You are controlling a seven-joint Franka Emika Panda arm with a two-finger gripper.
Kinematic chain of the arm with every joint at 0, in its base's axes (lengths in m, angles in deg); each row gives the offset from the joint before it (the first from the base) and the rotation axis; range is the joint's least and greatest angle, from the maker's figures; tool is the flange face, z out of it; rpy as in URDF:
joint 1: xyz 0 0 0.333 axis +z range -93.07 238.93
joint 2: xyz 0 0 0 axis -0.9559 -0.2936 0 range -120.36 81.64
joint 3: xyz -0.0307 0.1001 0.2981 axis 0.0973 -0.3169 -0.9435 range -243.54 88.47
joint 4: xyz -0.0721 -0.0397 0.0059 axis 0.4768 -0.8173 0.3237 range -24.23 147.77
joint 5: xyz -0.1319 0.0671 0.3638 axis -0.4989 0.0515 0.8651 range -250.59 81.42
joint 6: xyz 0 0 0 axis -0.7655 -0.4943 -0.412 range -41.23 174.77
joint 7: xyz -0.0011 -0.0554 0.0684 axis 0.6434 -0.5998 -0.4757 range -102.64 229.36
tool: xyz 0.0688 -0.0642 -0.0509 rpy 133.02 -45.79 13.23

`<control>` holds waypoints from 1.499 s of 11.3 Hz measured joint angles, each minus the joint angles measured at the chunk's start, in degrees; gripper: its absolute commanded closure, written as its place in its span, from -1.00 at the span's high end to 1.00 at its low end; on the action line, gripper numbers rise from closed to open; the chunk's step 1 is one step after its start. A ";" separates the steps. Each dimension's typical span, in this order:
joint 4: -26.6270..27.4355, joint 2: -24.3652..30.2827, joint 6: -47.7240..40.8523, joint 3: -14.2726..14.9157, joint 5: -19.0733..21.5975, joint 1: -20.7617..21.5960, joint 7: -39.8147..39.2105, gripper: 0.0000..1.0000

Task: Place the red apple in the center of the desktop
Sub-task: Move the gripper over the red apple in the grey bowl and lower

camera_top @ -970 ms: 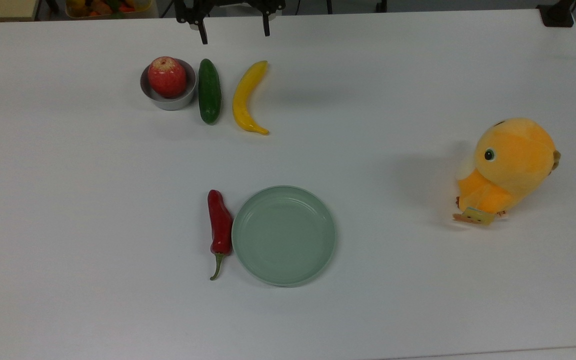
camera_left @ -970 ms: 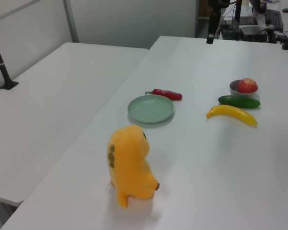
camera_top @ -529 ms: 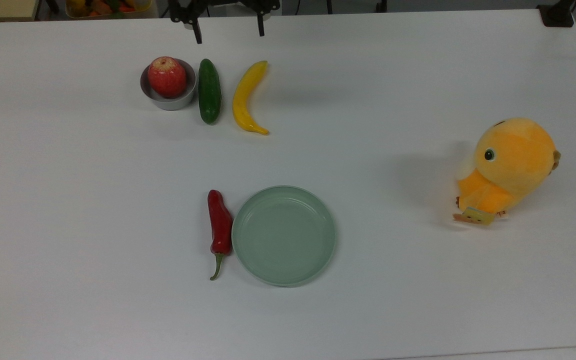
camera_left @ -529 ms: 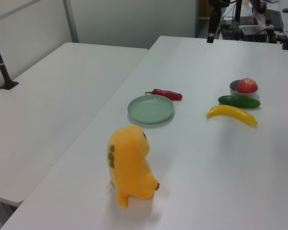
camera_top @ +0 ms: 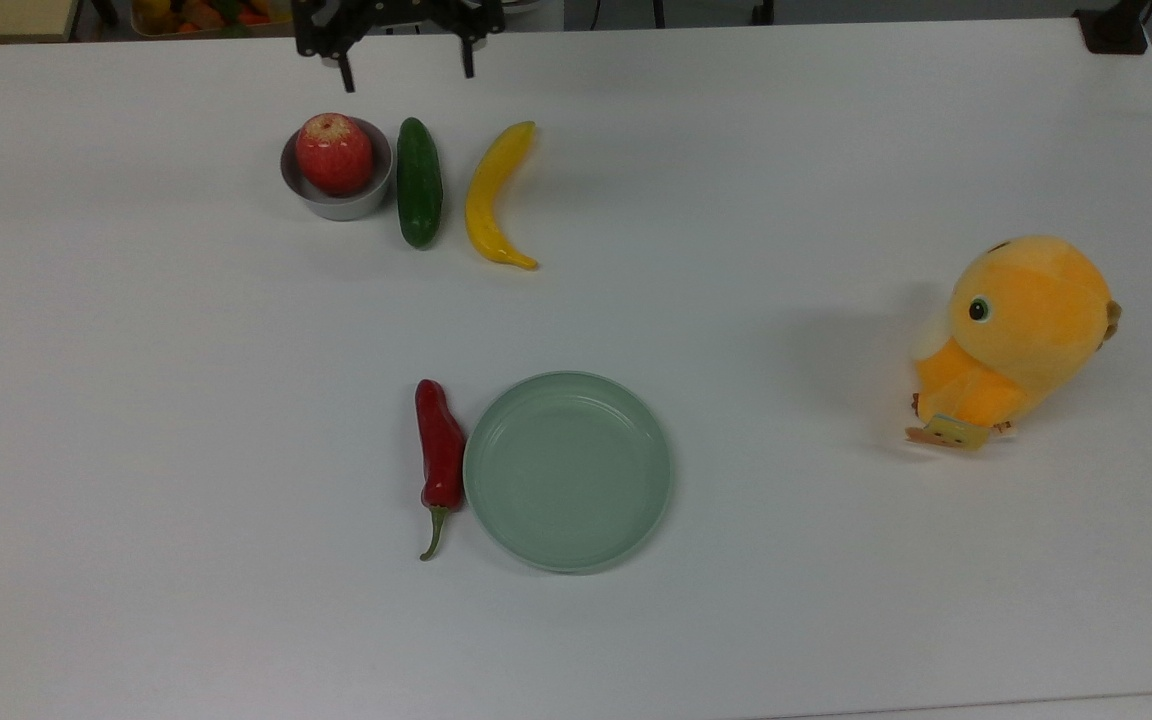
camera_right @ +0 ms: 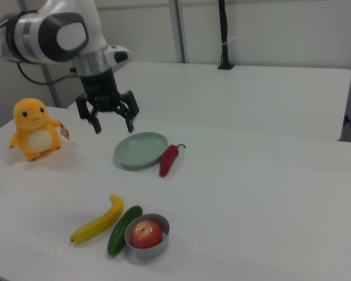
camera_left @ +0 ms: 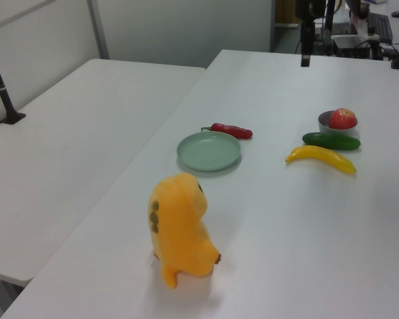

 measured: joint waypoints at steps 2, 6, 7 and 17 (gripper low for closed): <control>3.19 -0.12 -0.04 0.03 -2.75 -1.38 -7.27 1.00; 9.26 -1.28 -0.05 0.04 -4.25 -4.61 -17.16 1.00; 10.34 -2.24 -0.03 0.04 -4.25 -5.18 -18.90 1.00; 20.45 -7.11 10.11 0.22 -13.33 -5.86 -24.42 1.00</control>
